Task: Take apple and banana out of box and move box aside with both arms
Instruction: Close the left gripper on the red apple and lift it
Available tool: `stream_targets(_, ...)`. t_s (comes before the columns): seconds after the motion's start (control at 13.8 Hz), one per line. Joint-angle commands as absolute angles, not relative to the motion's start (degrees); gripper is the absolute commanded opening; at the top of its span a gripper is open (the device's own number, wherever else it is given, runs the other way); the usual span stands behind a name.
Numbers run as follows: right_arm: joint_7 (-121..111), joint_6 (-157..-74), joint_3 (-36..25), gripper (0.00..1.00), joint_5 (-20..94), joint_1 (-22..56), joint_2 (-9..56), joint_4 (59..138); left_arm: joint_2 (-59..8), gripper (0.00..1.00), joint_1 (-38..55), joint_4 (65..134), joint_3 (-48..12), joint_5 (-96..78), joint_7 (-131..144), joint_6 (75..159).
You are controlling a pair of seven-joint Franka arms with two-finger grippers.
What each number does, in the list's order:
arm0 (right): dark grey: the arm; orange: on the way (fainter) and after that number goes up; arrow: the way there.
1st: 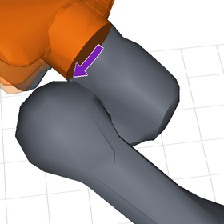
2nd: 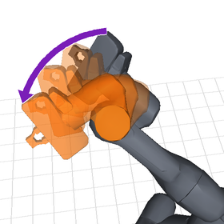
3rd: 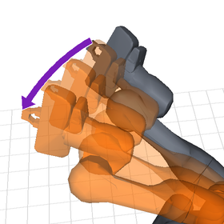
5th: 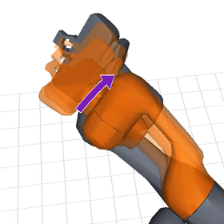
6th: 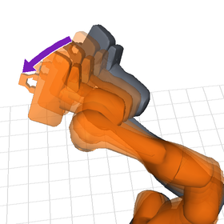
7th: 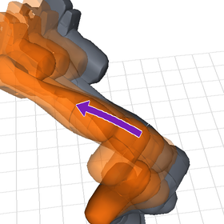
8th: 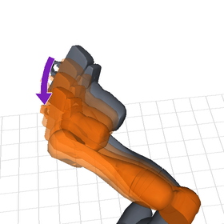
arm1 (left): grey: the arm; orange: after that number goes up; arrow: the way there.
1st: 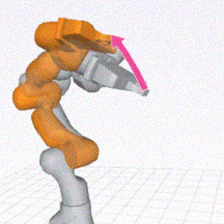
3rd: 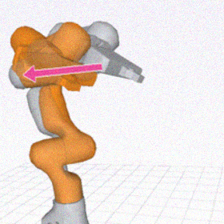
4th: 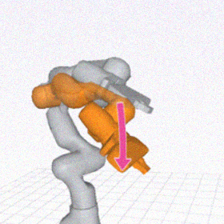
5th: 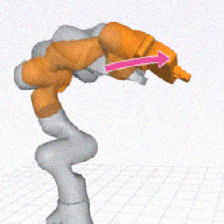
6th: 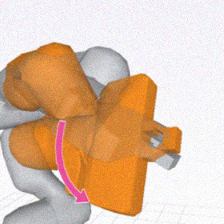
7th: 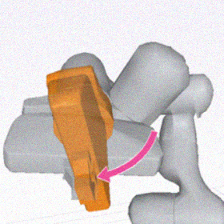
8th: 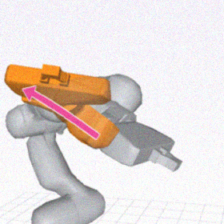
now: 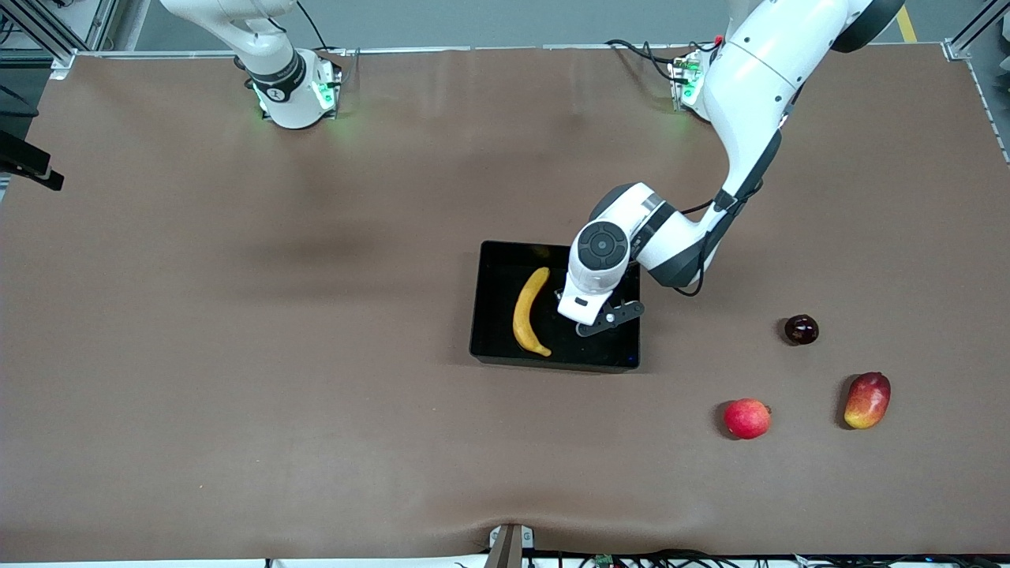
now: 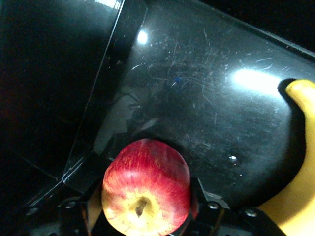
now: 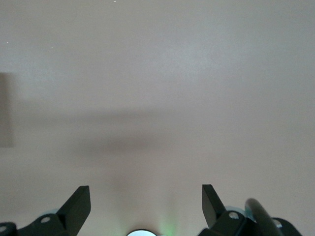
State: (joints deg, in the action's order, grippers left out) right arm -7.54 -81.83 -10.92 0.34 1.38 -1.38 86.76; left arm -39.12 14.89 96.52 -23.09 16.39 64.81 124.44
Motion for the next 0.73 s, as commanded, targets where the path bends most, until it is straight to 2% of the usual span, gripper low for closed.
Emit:
stream_targets(0.0,-7.29,-81.74,-10.55,1.00,0.79,0.44,-1.06,86.13,-36.84,0.00,14.41,96.59,-23.29,17.84,66.18,124.54)
stream_targets(0.36,-7.29,-81.47,-10.55,1.00,0.79,0.62,-1.14,86.13,-29.11,0.00,11.87,93.79,-23.55,16.97,61.72,118.49)
stream_targets(0.65,-7.29,-81.56,-10.46,1.00,0.70,0.88,-1.06,85.96,-26.55,0.00,7.75,86.68,-23.64,12.32,52.41,111.63)
